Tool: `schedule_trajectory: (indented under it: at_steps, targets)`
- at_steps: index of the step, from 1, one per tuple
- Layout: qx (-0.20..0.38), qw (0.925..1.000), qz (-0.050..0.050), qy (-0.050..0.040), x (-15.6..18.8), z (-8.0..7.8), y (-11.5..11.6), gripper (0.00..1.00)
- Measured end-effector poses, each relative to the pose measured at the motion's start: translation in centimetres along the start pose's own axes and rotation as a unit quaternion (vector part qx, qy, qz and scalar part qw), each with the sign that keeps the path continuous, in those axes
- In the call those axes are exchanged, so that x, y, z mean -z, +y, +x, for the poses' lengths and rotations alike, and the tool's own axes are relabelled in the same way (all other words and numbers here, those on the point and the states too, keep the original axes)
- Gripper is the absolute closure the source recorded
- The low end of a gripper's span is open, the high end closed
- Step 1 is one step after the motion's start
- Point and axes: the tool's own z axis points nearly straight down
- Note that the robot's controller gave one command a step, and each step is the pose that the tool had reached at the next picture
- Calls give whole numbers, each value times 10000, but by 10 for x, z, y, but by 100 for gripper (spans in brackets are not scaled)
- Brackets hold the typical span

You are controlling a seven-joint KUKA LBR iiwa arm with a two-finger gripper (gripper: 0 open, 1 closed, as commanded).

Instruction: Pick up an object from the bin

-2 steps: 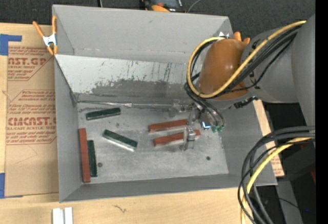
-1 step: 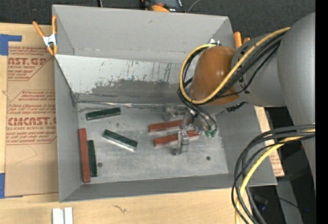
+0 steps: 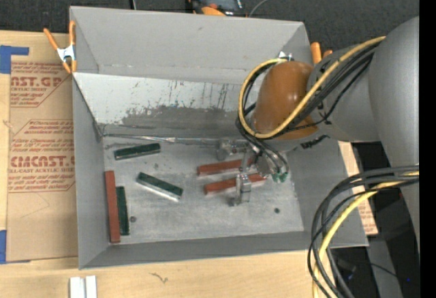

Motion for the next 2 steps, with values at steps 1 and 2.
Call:
schedule_trajectory:
  at_steps: [1,2]
  targets:
    - [2,10000,2,-3,0,0,0,100]
    - [2,10000,5,-20,45,-2,0,100]
